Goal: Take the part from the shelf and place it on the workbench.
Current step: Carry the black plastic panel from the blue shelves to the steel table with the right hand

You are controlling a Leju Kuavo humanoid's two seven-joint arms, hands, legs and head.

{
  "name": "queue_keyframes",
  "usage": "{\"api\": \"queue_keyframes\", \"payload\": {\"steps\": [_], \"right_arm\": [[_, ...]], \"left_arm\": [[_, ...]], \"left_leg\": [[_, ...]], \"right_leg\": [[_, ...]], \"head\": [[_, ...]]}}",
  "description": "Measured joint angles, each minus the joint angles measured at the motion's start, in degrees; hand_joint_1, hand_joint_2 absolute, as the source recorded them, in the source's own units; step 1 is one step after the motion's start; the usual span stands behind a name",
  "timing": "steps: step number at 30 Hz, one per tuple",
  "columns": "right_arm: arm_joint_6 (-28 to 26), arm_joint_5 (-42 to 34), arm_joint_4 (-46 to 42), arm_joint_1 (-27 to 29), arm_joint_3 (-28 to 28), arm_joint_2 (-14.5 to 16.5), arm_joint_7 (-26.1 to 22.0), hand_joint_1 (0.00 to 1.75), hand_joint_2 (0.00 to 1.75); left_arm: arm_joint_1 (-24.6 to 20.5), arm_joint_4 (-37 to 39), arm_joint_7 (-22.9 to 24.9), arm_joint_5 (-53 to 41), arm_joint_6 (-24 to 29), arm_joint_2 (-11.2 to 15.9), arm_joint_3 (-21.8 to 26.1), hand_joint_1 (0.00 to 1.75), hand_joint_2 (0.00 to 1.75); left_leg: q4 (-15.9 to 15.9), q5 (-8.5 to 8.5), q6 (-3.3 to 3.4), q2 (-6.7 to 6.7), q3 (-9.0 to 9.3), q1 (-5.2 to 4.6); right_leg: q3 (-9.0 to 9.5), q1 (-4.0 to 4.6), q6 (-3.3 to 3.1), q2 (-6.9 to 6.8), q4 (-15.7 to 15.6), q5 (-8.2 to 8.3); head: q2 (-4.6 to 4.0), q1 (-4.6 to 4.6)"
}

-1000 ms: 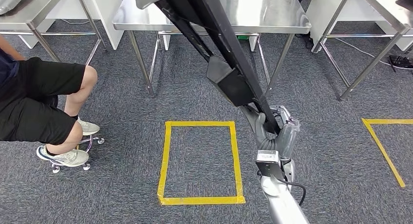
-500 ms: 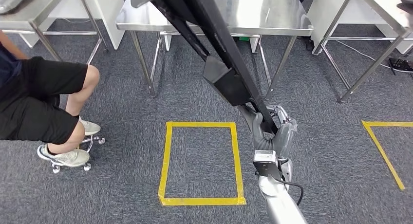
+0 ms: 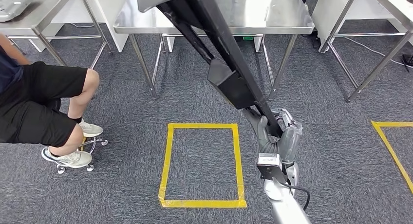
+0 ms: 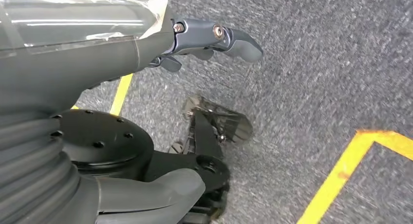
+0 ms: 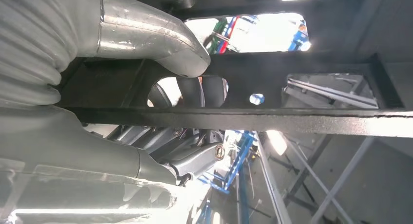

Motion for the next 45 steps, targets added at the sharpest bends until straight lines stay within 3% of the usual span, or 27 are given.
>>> {"api": "queue_keyframes", "payload": {"steps": [2,3,4,6,8,11,13,15,17,18,19,20,22,23,25,29,30,32,33,34,35,36,38,39,43,45], "right_arm": [[0.0,0.28,-0.32,0.38,-0.1,0.0,0.02,1.75,1.75],[0.0,0.41,-0.39,0.62,-0.14,0.0,0.07,1.75,1.75],[0.0,0.54,-0.48,0.86,-0.17,0.0,0.15,1.75,1.75],[0.0,0.81,-0.79,1.2,-0.22,0.01,0.42,1.75,1.75],[0.0,1.04,-1.16,1.32,-0.3,0.02,0.61,1.75,1.75],[0.0,1.17,-1.45,1.5,-0.37,0.04,0.68,1.75,1.75],[-0.01,1.21,-1.69,1.61,-0.39,0.05,0.72,1.75,1.75],[-0.02,1.17,-1.88,1.52,-0.45,-0.01,0.73,1.75,1.75],[-0.02,1.14,-1.88,1.74,-0.57,-0.09,0.71,1.75,1.75],[-0.02,1.15,-1.88,2.0,-0.65,-0.13,0.69,1.75,1.75],[-0.02,1.18,-1.89,2.25,-0.75,-0.14,0.67,1.75,1.75],[-0.02,1.25,-1.91,2.41,-0.9,-0.17,0.64,1.75,1.75],[-0.02,1.43,-2.04,2.53,-1.14,-0.21,0.62,1.75,1.75],[-0.02,1.5,-2.13,2.55,-1.22,-0.21,0.61,1.75,1.75],[-0.02,1.55,-2.28,2.64,-1.25,-0.18,0.6,1.75,1.75],[-0.02,1.69,-2.72,2.72,-1.4,-0.08,0.66,1.75,1.75],[-0.02,1.81,-2.91,2.74,-1.45,-0.03,0.7,1.75,1.75],[-0.02,2.1,-3.11,2.83,-1.54,0.05,0.87,1.75,1.75],[-0.02,2.22,-3.15,2.97,-1.56,0.08,0.99,1.75,1.75],[-0.02,2.31,-3.19,3.16,-1.58,0.09,1.11,1.75,1.75],[-0.02,2.33,-3.23,3.36,-1.6,0.1,1.21,1.75,1.75],[-0.02,2.33,-3.29,3.5,-1.62,0.11,1.24,1.75,1.75],[-0.02,2.24,-3.45,3.59,-1.71,0.14,1.25,1.75,1.75],[-0.02,2.18,-3.52,3.58,-1.75,0.15,1.26,1.75,1.75],[-0.02,2.09,-3.96,3.64,-1.87,0.17,1.28,1.75,1.75],[-0.02,2.09,-4.21,3.44,-1.92,0.16,1.26,1.75,1.75]], "left_arm": [[-0.05,0.0,0.0,-0.01,0.0,-0.05,-0.04,0.0,1.75],[-0.03,0.0,0.01,-0.01,-0.01,-0.07,-0.06,0.0,1.75],[-0.02,0.0,0.01,-0.01,-0.01,-0.09,-0.07,0.0,1.75],[-0.06,0.0,0.01,-0.01,-0.01,-0.11,-0.08,0.0,1.75],[-0.23,0.01,-0.03,-0.01,-0.01,-0.09,-0.08,0.0,1.75],[-0.51,0.01,-0.14,0.0,0.01,-0.1,-0.08,0.0,1.75],[-0.49,0.01,-0.21,0.01,0.0,-0.13,-0.08,0.0,1.75],[-0.52,-0.01,-0.28,0.01,-0.05,-0.2,-0.08,0.0,1.75],[-0.56,-0.02,-0.31,0.01,-0.14,-0.29,-0.08,0.0,1.75],[-0.54,-0.02,-0.31,0.01,-0.17,-0.32,-0.08,0.0,1.75],[-0.51,-0.02,-0.31,0.01,-0.19,-0.35,-0.08,0.0,1.75],[-0.49,-0.02,-0.31,-0.02,-0.22,-0.36,-0.08,0.0,1.75],[-0.48,-0.02,-0.31,-0.1,-0.31,-0.4,-0.08,0.0,1.75],[-0.5,-0.03,-0.31,-0.14,-0.35,-0.41,-0.08,0.0,1.75],[-0.54,-0.04,-0.31,-0.16,-0.37,-0.4,-0.08,0.0,1.75],[-0.64,-0.04,-0.31,-0.35,-0.37,-0.3,-0.1,0.0,1.75],[-0.67,-0.04,-0.3,-0.47,-0.38,-0.27,-0.11,0.0,1.75],[-0.63,-0.04,-0.22,-0.66,-0.45,-0.24,-0.12,0.0,1.75],[-0.58,-0.04,-0.16,-0.7,-0.49,-0.21,-0.13,0.0,1.75],[-0.54,-0.04,-0.11,-0.72,-0.53,-0.2,-0.13,0.0,1.75],[-0.51,-0.04,-0.08,-0.74,-0.55,-0.18,-0.14,0.0,1.75],[-0.51,-0.04,-0.07,-0.78,-0.55,-0.16,-0.15,0.0,1.75],[-0.54,-0.03,-0.07,-0.83,-0.55,0.02,-0.17,0.0,1.75],[-0.6,-0.03,-0.07,-0.84,-0.54,0.12,-0.2,0.0,1.75],[-0.63,-0.02,-0.04,-0.86,-0.56,0.25,-0.29,0.0,1.75],[-0.63,-0.02,-0.04,-0.89,-0.56,0.26,-0.31,0.0,1.75]], "left_leg": [[7.87,-2.73,-0.22,0.2,-4.4,0.01],[10.06,-2.9,-0.2,0.21,-5.93,0.01],[10.06,-1.93,-0.05,0.21,-6.41,0.0],[3.76,2.5,0.6,0.28,-4.01,-0.09],[-3.32,5.15,1.37,0.55,-0.51,-0.48],[-5.76,4.7,1.98,0.52,1.0,-1.08],[-6.58,4.64,2.44,0.34,1.86,-0.88],[-7.4,4.52,2.92,0.29,2.97,-0.55],[-7.48,4.07,3.27,0.2,3.49,-0.58],[-7.47,3.8,3.33,0.1,3.72,-0.59],[-7.46,3.49,3.29,-0.06,4.02,-0.58],[-7.44,3.14,3.16,-0.25,4.47,-0.55],[-7.39,2.29,2.71,-0.52,5.47,-0.59],[-7.3,1.77,2.42,-0.61,5.85,-0.73],[-7.22,0.99,1.85,-0.64,6.21,-0.99],[-5.59,-0.61,0.69,-0.4,5.83,-0.59],[-2.95,-1.79,0.38,-0.26,4.52,-0.49],[4.84,-4.49,-0.09,0.02,0.05,-0.32],[8.22,-5.15,-0.22,0.09,-2.34,-0.24],[9.74,-4.72,-0.22,0.14,-3.92,-0.21],[8.97,-3.06,-0.11,0.15,-4.39,-0.19],[5.99,-0.51,0.15,0.16,-3.66,-0.2],[-1.79,4.0,1.01,0.3,-0.64,-0.44],[-4.38,4.82,1.39,0.4,0.6,-0.64],[-6.9,4.19,2.38,0.34,2.36,-1.08],[-8.07,4.11,2.93,0.35,3.71,-0.75]], "right_leg": [[0.28,0.22,-0.57,-0.07,0.0,-0.31],[0.44,0.36,-0.72,-0.09,0.0,-0.49],[0.69,0.47,-0.81,-0.08,0.01,-0.7],[1.46,0.61,-0.78,-0.01,0.0,-1.26],[2.04,0.89,-0.39,0.04,-0.02,-1.89],[2.29,1.04,0.5,-0.13,-0.33,-2.43],[2.33,1.07,1.01,-0.27,0.1,-2.99],[-0.1,1.2,1.07,-0.21,4.79,-4.73],[-5.15,1.23,0.97,-0.12,12.83,-6.87],[-7.34,1.19,1.13,-0.11,15.65,-7.19],[-8.51,1.11,1.5,-0.11,16.33,-6.51],[-8.44,1.0,2.05,-0.12,14.51,-4.8],[-5.73,0.73,3.08,-0.14,6.42,-0.11],[-4.21,0.68,3.07,-0.11,2.86,1.55],[-2.77,0.83,2.09,-0.04,-0.05,2.5],[-1.92,0.63,-0.12,0.08,-0.16,1.79],[-1.5,0.45,-0.62,0.08,-0.21,1.55],[-0.84,0.59,-1.29,0.04,-0.22,0.92],[-0.53,0.68,-1.43,0.05,-0.22,0.6],[-0.17,0.76,-1.46,0.07,-0.21,0.26],[0.31,0.82,-1.41,0.12,-0.21,-0.12],[0.88,0.87,-1.32,0.17,-0.22,-0.53],[1.79,1.08,-0.98,0.25,-0.28,-1.4],[2.02,1.17,-0.73,0.26,-0.32,-1.73],[2.57,1.33,0.47,0.06,-0.74,-2.5],[1.23,1.49,0.69,0.02,2.29,-3.82]], "head": [[0.0,0.0],[0.0,-0.01],[0.0,-0.01],[0.0,-0.01],[0.01,0.01],[0.01,0.02],[0.01,0.09],[0.0,0.21],[0.01,0.25],[0.01,0.25],[0.01,0.25],[0.01,0.25],[0.0,0.28],[0.01,0.28],[0.01,0.24],[0.01,0.19],[0.01,0.16],[0.01,0.11],[0.01,0.11],[0.01,0.1],[0.01,0.1],[0.01,0.11],[0.01,0.16],[0.0,0.16],[0.01,0.22],[0.01,0.31]]}}
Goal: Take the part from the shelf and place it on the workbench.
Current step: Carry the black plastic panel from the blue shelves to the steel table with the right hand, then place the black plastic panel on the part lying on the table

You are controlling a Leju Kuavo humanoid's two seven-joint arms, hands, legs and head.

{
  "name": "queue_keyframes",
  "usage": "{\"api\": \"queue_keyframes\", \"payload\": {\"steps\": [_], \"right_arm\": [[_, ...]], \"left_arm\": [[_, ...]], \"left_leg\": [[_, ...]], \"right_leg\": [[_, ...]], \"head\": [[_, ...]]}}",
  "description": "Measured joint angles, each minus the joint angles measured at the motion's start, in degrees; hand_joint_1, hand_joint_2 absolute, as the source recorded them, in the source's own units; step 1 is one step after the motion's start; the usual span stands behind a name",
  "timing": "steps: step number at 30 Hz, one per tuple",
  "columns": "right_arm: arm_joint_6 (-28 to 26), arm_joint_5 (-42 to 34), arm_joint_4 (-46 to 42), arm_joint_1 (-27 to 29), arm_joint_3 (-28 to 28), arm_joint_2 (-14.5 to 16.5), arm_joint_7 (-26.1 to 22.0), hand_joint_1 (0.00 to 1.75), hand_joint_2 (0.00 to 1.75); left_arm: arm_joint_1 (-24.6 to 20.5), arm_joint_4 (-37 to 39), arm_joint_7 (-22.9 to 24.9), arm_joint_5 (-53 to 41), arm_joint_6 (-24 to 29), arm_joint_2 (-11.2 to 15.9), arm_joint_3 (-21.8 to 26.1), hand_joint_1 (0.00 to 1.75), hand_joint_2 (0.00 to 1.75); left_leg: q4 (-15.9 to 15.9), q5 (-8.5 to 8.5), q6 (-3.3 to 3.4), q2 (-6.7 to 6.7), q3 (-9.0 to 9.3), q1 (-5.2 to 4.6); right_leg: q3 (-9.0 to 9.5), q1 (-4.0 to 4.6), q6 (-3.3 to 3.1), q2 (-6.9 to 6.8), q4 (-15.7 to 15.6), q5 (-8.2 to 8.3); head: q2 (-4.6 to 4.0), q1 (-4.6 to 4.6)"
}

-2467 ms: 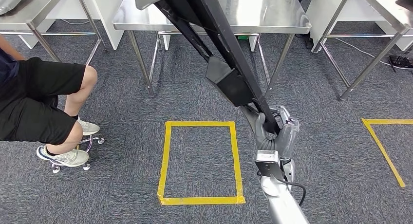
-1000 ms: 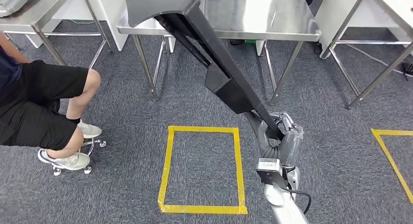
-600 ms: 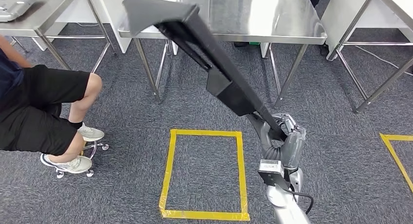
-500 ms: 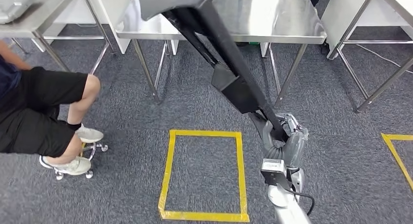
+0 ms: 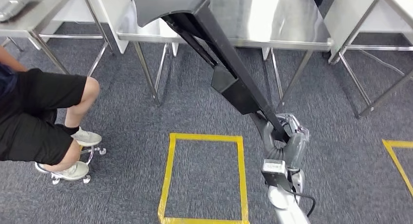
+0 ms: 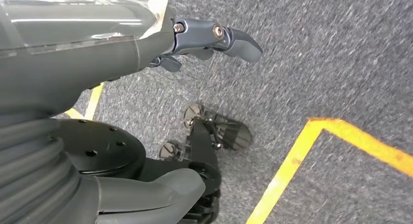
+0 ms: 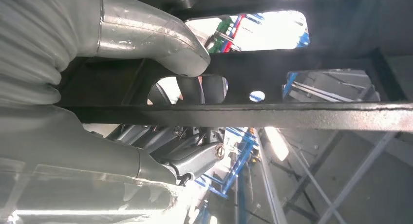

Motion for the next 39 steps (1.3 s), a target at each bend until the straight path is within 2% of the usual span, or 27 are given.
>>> {"api": "queue_keyframes", "payload": {"steps": [2,3,4,5,6,7,8,9,10,14,16,18,19,20,21,23,24,25,28,30,31,33,34,35,36,38,39], "right_arm": [[0.0,-0.01,-0.03,-0.08,-0.02,-0.01,0.04,1.75,1.75],[0.0,0.01,-0.03,0.02,-0.02,-0.01,0.13,1.75,1.75],[0.0,0.04,-0.03,0.16,-0.02,-0.01,0.26,1.75,1.75],[0.0,0.08,-0.03,0.24,-0.01,-0.01,0.38,1.75,1.75],[0.0,0.1,-0.04,0.25,-0.01,-0.02,0.48,1.75,1.75],[0.0,0.11,-0.04,0.23,-0.01,-0.02,0.53,1.75,1.75],[0.0,0.11,-0.03,0.2,-0.01,-0.02,0.53,1.75,1.75],[0.0,0.12,-0.04,0.19,0.0,0.01,0.53,1.75,1.75],[0.0,0.14,-0.05,0.19,0.02,0.05,0.53,1.75,1.75],[0.0,0.18,-0.19,0.14,-0.02,0.1,0.7,1.75,1.75],[0.0,0.19,-0.33,0.02,-0.03,0.15,0.92,1.75,1.75],[0.0,0.2,-0.36,-0.08,-0.01,0.16,1.05,1.75,1.75],[0.0,0.21,-0.35,-0.09,0.03,0.16,1.12,1.75,1.75],[0.0,0.21,-0.35,-0.1,0.09,0.16,1.2,1.75,1.75],[0.0,0.2,-0.34,-0.11,0.16,0.16,1.26,1.75,1.75],[0.0,0.19,-0.34,-0.16,0.3,0.16,1.38,1.75,1.75],[0.0,0.18,-0.34,-0.24,0.33,0.16,1.39,1.75,1.75],[0.0,0.17,-0.34,-0.32,0.35,0.16,1.4,1.75,1.75],[0.0,0.17,-0.37,-0.5,0.4,0.19,1.4,1.75,1.75],[0.0,0.19,-0.43,-0.63,0.41,0.19,1.4,1.75,1.75],[0.0,0.21,-0.46,-0.71,0.41,0.18,1.4,1.75,1.75],[0.0,0.32,-0.46,-0.66,0.4,0.13,1.5,1.75,1.75],[0.0,0.38,-0.46,-0.51,0.38,0.09,1.58,1.75,1.75],[0.0,0.43,-0.46,-0.37,0.37,0.05,1.66,1.75,1.75],[0.0,0.45,-0.47,-0.28,0.34,0.01,1.69,1.75,1.75],[0.0,0.47,-0.49,-0.26,0.3,-0.08,1.71,1.75,1.75],[0.0,0.48,-0.52,-0.27,0.28,-0.1,1.72,1.75,1.75]], "left_arm": [[-0.02,-0.01,0.05,-0.03,0.0,-0.07,-0.02,0.0,1.75],[0.0,-0.01,0.1,-0.03,0.01,-0.11,-0.03,0.0,1.75],[0.05,-0.01,0.16,-0.02,0.01,-0.16,-0.03,0.0,1.75],[0.09,0.0,0.2,-0.02,0.02,-0.21,-0.04,0.0,1.75],[0.13,-0.01,0.25,-0.02,0.02,-0.25,-0.04,0.0,1.75],[0.15,-0.01,0.26,-0.02,0.02,-0.3,-0.04,0.0,1.75],[0.14,-0.01,0.28,-0.02,0.02,-0.32,-0.04,0.0,1.75],[0.11,-0.01,0.29,-0.02,0.02,-0.34,-0.04,0.0,1.75],[0.08,0.0,0.3,-0.02,0.02,-0.34,-0.04,0.0,1.75],[0.03,0.0,0.21,0.09,0.02,-0.34,-0.04,0.0,1.75],[0.03,0.0,0.07,0.14,0.03,-0.35,-0.03,0.0,1.75],[0.16,0.0,0.02,0.17,0.05,-0.38,-0.03,0.0,1.75],[0.25,0.0,0.03,0.2,0.08,-0.38,-0.03,0.0,1.75],[0.33,0.0,0.03,0.21,0.11,-0.38,-0.03,0.0,1.75],[0.37,0.0,0.04,0.22,0.15,-0.38,-0.03,0.0,1.75],[0.39,0.01,0.04,0.22,0.2,-0.37,-0.03,0.0,1.75],[0.37,0.02,0.04,0.22,0.22,-0.35,-0.03,0.0,1.75],[0.34,0.03,0.04,0.22,0.24,-0.34,-0.03,0.0,1.75],[0.29,0.06,0.07,0.22,0.25,-0.33,-0.03,0.0,1.75],[0.3,0.07,0.1,0.19,0.1,-0.35,-0.03,0.0,1.75],[0.28,0.07,0.11,0.16,0.01,-0.37,-0.03,0.0,1.75],[0.25,0.07,0.11,0.08,-0.17,-0.44,-0.06,0.0,1.75],[0.27,0.07,0.11,0.03,-0.26,-0.46,-0.09,0.0,1.75],[0.3,0.07,0.12,-0.01,-0.33,-0.48,-0.14,0.0,1.75],[0.32,0.07,0.13,-0.03,-0.39,-0.49,-0.21,0.0,1.75],[0.33,0.07,0.14,-0.11,-0.46,-0.5,-0.37,0.0,1.75],[0.31,0.07,0.16,-0.17,-0.49,-0.5,-0.44,0.0,1.75]], "left_leg": [[-0.38,-0.42,0.45,0.0,0.79,0.13],[-0.37,-0.73,0.53,-0.07,1.07,0.13],[-0.35,-1.11,0.52,-0.17,1.43,0.14],[-0.32,-1.53,0.43,-0.31,1.91,0.18],[-0.3,-2.02,0.26,-0.46,2.53,0.26],[-0.24,-2.56,0.01,-0.57,3.2,0.34],[-0.09,-3.21,-0.34,-0.68,3.68,0.25],[0.06,-3.82,-0.68,-0.75,3.98,0.18],[0.14,-4.32,-1.01,-0.78,4.13,0.07],[0.94,-5.76,-2.18,-0.63,4.23,0.38],[6.26,-8.14,-2.72,-0.36,1.64,0.58],[14.47,-10.81,-3.06,-0.21,-3.49,0.64],[17.16,-10.98,-3.12,-0.2,-5.72,0.66],[17.81,-9.93,-3.07,-0.19,-7.03,0.67],[16.03,-7.63,-2.9,-0.19,-7.11,0.67],[8.55,-2.02,-2.29,-0.15,-4.81,0.59],[5.12,-0.38,-1.96,-0.1,-3.38,0.43],[3.08,0.26,-1.67,-0.05,-2.49,0.23],[1.75,-0.2,-0.96,-0.06,-1.8,-0.1],[0.84,-0.25,-0.28,-0.1,-0.95,0.09],[0.48,-0.36,0.08,-0.08,-0.44,0.23],[0.36,-0.95,0.56,-0.05,0.18,0.15],[0.37,-1.3,0.64,-0.11,0.52,0.14],[0.37,-1.68,0.61,-0.21,0.96,0.16],[0.38,-2.12,0.52,-0.35,1.56,0.2],[0.39,-3.18,0.07,-0.58,2.89,0.26],[0.48,-3.83,-0.25,-0.66,3.37,0.15]], "right_leg": [[-4.5,-0.09,-0.12,0.03,7.49,-2.15],[-7.1,-0.17,0.02,0.04,11.15,-2.8],[-9.0,-0.32,0.37,0.03,13.19,-2.65],[-9.81,-0.51,0.92,0.02,13.01,-1.5],[-9.4,-0.72,1.6,0.01,10.51,0.56],[-8.05,-0.96,2.3,-0.02,6.36,3.13],[-6.41,-1.06,2.67,-0.02,2.39,5.15],[-5.1,-1.13,2.58,0.02,-0.59,6.44],[-4.32,-1.08,2.16,0.06,-2.18,6.88],[-3.52,-1.02,-0.09,0.24,-2.49,5.83],[-2.78,-1.31,-1.07,0.23,-2.57,5.26],[-2.11,-1.21,-1.7,0.15,-2.57,4.58],[-1.72,-1.16,-1.81,0.16,-2.57,4.22],[-1.24,-1.11,-1.79,0.23,-2.56,3.82],[-0.64,-1.1,-1.7,0.32,-2.57,3.38],[0.54,-1.08,-1.38,0.45,-2.64,2.41],[0.96,-0.92,-1.11,0.5,-2.66,1.96],[1.18,-0.81,-0.81,0.51,-2.72,1.65],[1.38,-0.7,0.11,0.45,-3.12,1.18],[0.43,-0.64,0.47,0.32,-1.27,0.32],[-1.12,-0.59,0.46,0.27,1.51,-0.64],[-6.09,-0.58,0.32,0.25,9.84,-2.98],[-8.41,-0.6,0.48,0.25,13.07,-3.49],[-9.88,-0.66,0.87,0.24,14.45,-3.08],[-10.06,-0.76,1.45,0.22,13.3,-1.56],[-7.49,-1.07,2.68,0.08,5.39,3.36],[-5.85,-1.12,2.78,0.03,1.5,5.23]], "head": [[-0.01,0.08],[-0.01,0.08],[-0.01,0.08],[-0.01,0.08],[-0.01,0.08],[-0.01,0.09],[-0.01,0.12],[0.0,0.12],[0.0,0.12],[0.0,0.05],[0.0,-0.01],[0.0,-0.03],[0.0,-0.04],[0.0,-0.03],[0.0,-0.04],[0.01,-0.01],[0.01,0.0],[0.0,0.0],[0.01,-0.04],[0.01,0.02],[0.01,0.06],[0.01,0.11],[0.01,0.11],[0.01,0.11],[0.01,0.11],[-0.01,0.14],[-0.01,0.15]]}}
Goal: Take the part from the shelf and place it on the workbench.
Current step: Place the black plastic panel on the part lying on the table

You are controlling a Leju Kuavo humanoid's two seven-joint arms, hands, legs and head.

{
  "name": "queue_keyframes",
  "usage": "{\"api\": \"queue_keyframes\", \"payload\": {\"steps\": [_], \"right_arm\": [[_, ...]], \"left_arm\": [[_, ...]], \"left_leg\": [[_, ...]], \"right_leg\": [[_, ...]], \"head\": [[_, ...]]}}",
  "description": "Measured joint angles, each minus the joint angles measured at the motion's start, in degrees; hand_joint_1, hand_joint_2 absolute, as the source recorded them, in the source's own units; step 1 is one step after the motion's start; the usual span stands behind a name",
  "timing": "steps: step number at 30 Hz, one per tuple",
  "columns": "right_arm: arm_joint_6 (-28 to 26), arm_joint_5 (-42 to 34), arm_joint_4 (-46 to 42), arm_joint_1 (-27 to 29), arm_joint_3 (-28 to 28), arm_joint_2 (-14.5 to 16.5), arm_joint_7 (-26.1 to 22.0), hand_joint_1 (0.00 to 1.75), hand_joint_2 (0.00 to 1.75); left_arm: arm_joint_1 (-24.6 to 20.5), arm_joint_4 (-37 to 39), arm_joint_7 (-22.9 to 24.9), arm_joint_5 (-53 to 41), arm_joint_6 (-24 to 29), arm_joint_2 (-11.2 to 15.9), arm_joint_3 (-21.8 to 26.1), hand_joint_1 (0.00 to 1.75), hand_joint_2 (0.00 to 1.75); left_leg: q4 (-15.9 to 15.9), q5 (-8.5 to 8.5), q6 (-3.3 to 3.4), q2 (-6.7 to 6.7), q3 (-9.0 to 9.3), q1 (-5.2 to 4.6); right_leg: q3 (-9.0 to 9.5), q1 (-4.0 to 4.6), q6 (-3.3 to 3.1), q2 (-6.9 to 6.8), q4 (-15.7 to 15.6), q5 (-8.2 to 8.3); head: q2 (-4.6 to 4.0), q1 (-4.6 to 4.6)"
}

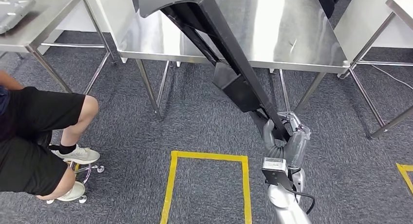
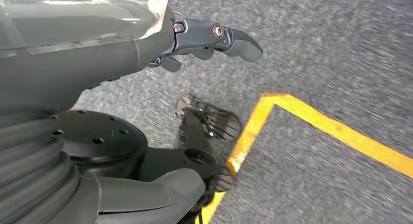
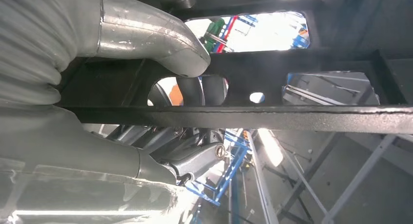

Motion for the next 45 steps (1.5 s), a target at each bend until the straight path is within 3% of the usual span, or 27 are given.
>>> {"api": "queue_keyframes", "payload": {"steps": [2,6,8,10,11,12,13,15,17,20,22,23,25,27,28,30,32,34,36,40,43,45], "right_arm": [[0.0,0.09,-0.11,0.09,-0.02,0.02,0.03,1.75,1.75],[0.0,0.45,-0.58,0.28,-0.24,0.0,0.18,1.75,1.75],[0.0,0.55,-0.78,0.34,-0.34,0.06,0.18,1.75,1.75],[0.0,0.61,-0.8,0.5,-0.38,0.09,0.17,1.75,1.75],[0.0,0.62,-0.8,0.63,-0.39,0.09,0.17,1.75,1.75],[0.0,0.62,-0.8,0.75,-0.41,0.09,0.17,1.75,1.75],[0.0,0.62,-0.8,0.85,-0.43,0.09,0.17,1.75,1.75],[0.0,0.6,-0.8,0.91,-0.46,0.09,0.17,1.75,1.75],[0.0,0.6,-0.85,0.85,-0.5,0.1,0.17,1.75,1.75],[0.0,0.64,-0.97,0.84,-0.47,0.12,0.17,1.75,1.75],[0.0,0.67,-1.09,0.77,-0.47,0.1,0.14,1.75,1.75],[0.0,0.68,-1.15,0.71,-0.48,0.08,0.11,1.75,1.75],[0.0,0.68,-1.15,0.8,-0.46,-0.04,0.04,1.75,1.75],[0.0,0.68,-1.12,1.15,-0.45,-0.26,0.02,1.75,1.75],[0.0,0.68,-1.12,1.24,-0.45,-0.4,0.02,1.75,1.75],[0.0,0.69,-1.13,1.27,-0.45,-0.66,0.14,1.75,1.75],[0.0,0.72,-1.19,1.29,-0.45,-0.85,0.35,1.75,1.75],[0.0,0.84,-1.28,1.37,-0.45,-0.97,0.57,1.75,1.75],[0.0,0.93,-1.48,1.44,-0.49,-1.07,0.76,1.75,1.75],[0.0,0.93,-1.76,1.5,-0.55,-1.12,0.87,1.75,1.75],[0.0,0.93,-1.78,1.61,-0.56,-1.22,0.87,1.75,1.75],[0.0,0.89,-1.8,1.66,-0.56,-1.28,0.91,1.75,1.75]], "left_arm": [[-0.11,0.0,0.08,-0.16,0.01,0.03,-0.14,0.0,1.75],[-0.27,0.0,0.28,-0.3,0.09,0.07,-0.46,0.0,1.75],[-0.29,0.0,0.31,-0.32,0.1,0.07,-0.52,0.0,1.75],[-0.23,0.0,0.32,-0.32,0.13,0.07,-0.56,0.0,1.75],[-0.21,0.0,0.32,-0.32,0.14,0.07,-0.56,0.0,1.75],[-0.2,0.0,0.32,-0.31,0.14,0.07,-0.57,0.0,1.75],[-0.19,0.0,0.32,-0.31,0.14,0.08,-0.57,0.0,1.75],[-0.22,0.0,0.32,-0.3,0.14,0.14,-0.58,0.0,1.75],[-0.3,0.0,0.32,-0.3,0.15,0.19,-0.6,0.0,1.75],[-0.35,-0.01,0.35,-0.3,0.16,0.19,-0.7,0.0,1.75],[-0.39,-0.02,0.35,-0.33,0.13,0.17,-0.77,0.0,1.75],[-0.41,-0.02,0.37,-0.34,0.06,0.15,-0.79,0.0,1.75],[-0.38,-0.02,0.52,-0.34,-0.16,0.03,-0.8,0.0,1.75],[-0.19,-0.02,0.71,-0.31,-0.26,-0.17,-0.81,0.0,1.75],[-0.09,-0.02,0.76,-0.29,-0.26,-0.28,-0.81,0.0,1.75],[0.04,-0.02,0.82,-0.28,-0.25,-0.46,-0.81,0.0,1.75],[0.03,-0.02,0.87,-0.28,-0.29,-0.58,-0.81,0.0,1.75],[0.01,-0.02,0.95,-0.29,-0.32,-0.63,-0.82,0.0,1.75],[0.0,-0.02,1.01,-0.39,-0.32,-0.65,-0.84,0.0,1.75],[-0.11,-0.02,1.11,-0.75,-0.28,-0.67,-0.96,0.0,1.75],[-0.11,-0.02,1.32,-0.81,-0.5,-0.64,-1.0,0.0,1.75],[-0.11,-0.02,1.43,-0.85,-0.69,-0.64,-1.01,0.0,1.75]], "left_leg": [[0.08,-0.96,-0.64,-0.02,0.4,-0.28],[1.59,-2.49,-1.86,0.21,0.29,0.12],[8.05,-5.16,-2.43,0.4,-3.03,0.33],[15.93,-7.58,-2.78,0.45,-8.13,0.46],[18.1,-7.58,-2.85,0.46,-10.13,0.51],[18.12,-6.36,-2.82,0.48,-11.11,0.53],[16.16,-4.07,-2.73,0.5,-11.1,0.56],[8.42,1.58,-2.41,0.59,-8.51,0.55],[3.08,4.05,-2.0,0.63,-6.18,0.26],[2.04,3.75,-1.01,0.52,-5.57,-0.16],[1.3,3.62,-0.11,0.49,-4.71,-0.07],[0.97,3.5,0.31,0.5,-4.21,0.04],[0.87,3.0,0.91,0.53,-3.68,-0.06],[0.88,2.44,1.09,0.39,-3.14,-0.1],[0.89,2.12,1.03,0.28,-2.74,-0.08],[0.9,1.4,0.7,0.1,-1.8,-0.04],[1.08,0.49,0.15,0.0,-1.17,-0.35],[1.1,-0.05,-0.36,-0.01,-0.89,-0.58],[0.76,-0.03,-0.59,0.04,-0.54,-0.5],[0.42,-0.27,1.42,0.12,0.17,-0.54],[0.19,-0.32,1.44,0.24,0.27,-0.47],[0.06,-0.39,1.01,0.3,0.28,-0.38]], "right_leg": [[1.7,0.1,-0.87,-0.02,-3.66,1.23],[2.55,-0.04,-2.99,0.23,-3.81,0.31],[3.34,-0.19,-3.9,0.21,-3.87,-0.28],[4.05,-0.1,-4.44,0.16,-3.87,-0.96],[4.44,-0.06,-4.52,0.19,-3.87,-1.31],[4.92,-0.05,-4.46,0.27,-3.87,-1.71],[5.53,-0.08,-4.36,0.37,-3.87,-2.17],[6.74,-0.11,-3.95,0.55,-3.9,-3.15],[7.4,0.19,-3.3,0.64,-3.94,-3.94],[7.65,0.31,-2.39,0.6,-4.35,-4.44],[6.96,0.35,-1.95,0.45,-2.72,-5.26],[5.57,0.39,-1.94,0.39,-0.16,-6.11],[0.81,0.4,-2.17,0.36,7.64,-8.04],[-3.2,0.36,-1.87,0.35,12.42,-8.19],[-3.63,0.32,-1.43,0.34,11.57,-6.86],[-1.48,0.22,-0.49,0.22,4.35,-2.45],[1.17,0.31,-0.67,0.08,-2.13,0.57],[1.96,0.56,-1.68,0.07,-3.59,0.94],[2.24,0.6,-2.31,0.13,-3.73,0.89],[2.77,0.45,-2.75,0.33,-3.95,0.7],[2.78,0.69,-3.02,0.39,-3.94,0.52],[2.77,0.8,-3.09,0.39,-3.94,0.47]], "head": [[0.01,-0.06],[0.01,-0.14],[0.01,-0.14],[0.0,-0.14],[0.0,-0.15],[0.01,-0.15],[0.01,-0.15],[0.01,-0.12],[0.0,-0.1],[0.01,-0.14],[0.01,-0.06],[0.01,0.0],[0.01,0.07],[0.02,0.07],[0.02,0.07],[0.01,0.1],[0.01,0.08],[0.02,0.01],[0.01,-0.01],[0.01,-0.24],[0.01,-0.22],[0.02,-0.22]]}}
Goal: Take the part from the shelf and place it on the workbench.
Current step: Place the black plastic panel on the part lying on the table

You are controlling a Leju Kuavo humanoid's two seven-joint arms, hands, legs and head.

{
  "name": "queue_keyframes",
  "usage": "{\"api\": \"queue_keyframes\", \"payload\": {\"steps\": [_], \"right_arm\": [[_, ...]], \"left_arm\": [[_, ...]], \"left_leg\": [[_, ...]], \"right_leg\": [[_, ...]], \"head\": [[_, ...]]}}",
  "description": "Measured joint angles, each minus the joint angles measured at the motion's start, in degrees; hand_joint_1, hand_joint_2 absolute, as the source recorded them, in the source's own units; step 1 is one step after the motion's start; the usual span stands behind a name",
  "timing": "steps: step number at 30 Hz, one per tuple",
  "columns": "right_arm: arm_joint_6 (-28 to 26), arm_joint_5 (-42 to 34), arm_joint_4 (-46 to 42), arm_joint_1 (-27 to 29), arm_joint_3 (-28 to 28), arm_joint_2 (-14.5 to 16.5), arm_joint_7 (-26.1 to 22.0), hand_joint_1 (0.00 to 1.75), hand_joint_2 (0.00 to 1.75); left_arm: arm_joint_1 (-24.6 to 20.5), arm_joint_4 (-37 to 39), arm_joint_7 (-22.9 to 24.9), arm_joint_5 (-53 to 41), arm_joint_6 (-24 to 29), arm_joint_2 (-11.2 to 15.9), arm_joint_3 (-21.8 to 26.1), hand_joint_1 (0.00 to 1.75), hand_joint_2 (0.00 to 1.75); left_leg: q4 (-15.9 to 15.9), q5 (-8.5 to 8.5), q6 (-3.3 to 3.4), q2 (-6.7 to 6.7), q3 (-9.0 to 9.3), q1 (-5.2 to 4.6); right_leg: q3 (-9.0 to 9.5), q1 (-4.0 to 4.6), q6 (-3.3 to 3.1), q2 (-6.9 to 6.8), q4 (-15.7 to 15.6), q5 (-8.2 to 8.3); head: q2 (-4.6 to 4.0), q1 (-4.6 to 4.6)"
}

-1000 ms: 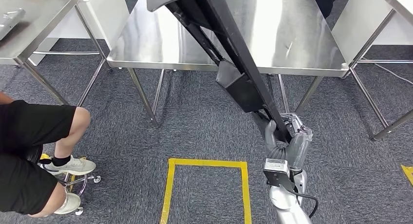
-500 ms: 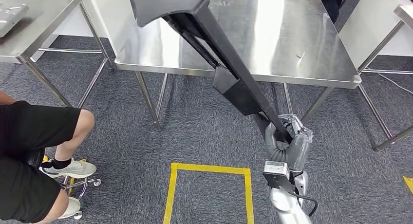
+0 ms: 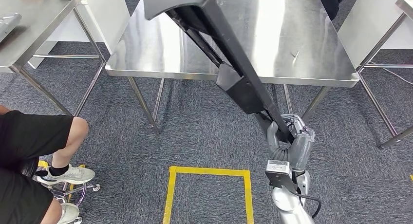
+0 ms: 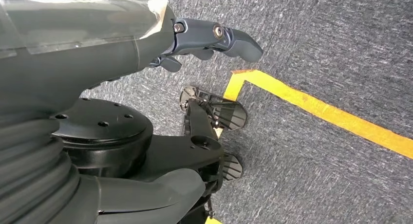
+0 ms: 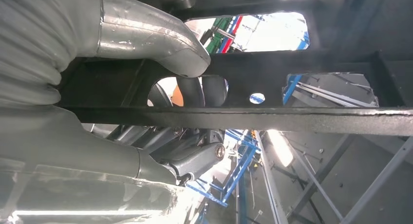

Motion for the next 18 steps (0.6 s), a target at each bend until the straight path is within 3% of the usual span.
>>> {"api": "queue_keyframes", "payload": {"steps": [3,5,12,18], "right_arm": [[0.0,-0.15,-0.1,0.06,0.0,-0.09,0.15,1.75,1.75],[0.0,-0.22,-0.11,0.08,0.01,-0.13,0.24,1.75,1.75],[0.0,-0.49,-0.11,0.12,0.02,-0.14,0.31,1.75,1.75],[0.0,-0.5,-0.39,0.11,0.09,-0.04,0.33,1.75,1.75]], "left_arm": [[0.0,0.0,0.1,-0.02,-0.09,0.01,0.0,0.0,1.75],[0.0,0.0,0.2,-0.02,-0.13,0.01,-0.01,0.0,1.75],[0.0,0.0,0.41,-0.02,-0.12,0.08,-0.02,0.0,1.75],[0.0,0.0,0.44,-0.04,-0.11,0.28,-0.01,0.0,1.75]], "left_leg": [[-0.15,-0.09,-1.52,0.05,0.03,0.25],[-0.17,-0.1,-1.97,0.06,0.06,0.29],[0.06,-0.16,-1.79,0.06,0.16,-0.22],[0.63,-0.46,-1.02,0.06,-0.04,-0.57]], "right_leg": [[0.01,0.15,-0.05,0.0,0.02,-0.03],[0.05,0.18,-0.05,-0.01,0.02,-0.03],[0.29,-0.32,0.05,-0.02,-0.08,0.04],[0.38,-0.66,0.62,-0.02,-0.18,0.16]], "head": [[-0.01,0.01],[-0.02,0.01],[-0.01,0.02],[-0.02,0.02]]}}
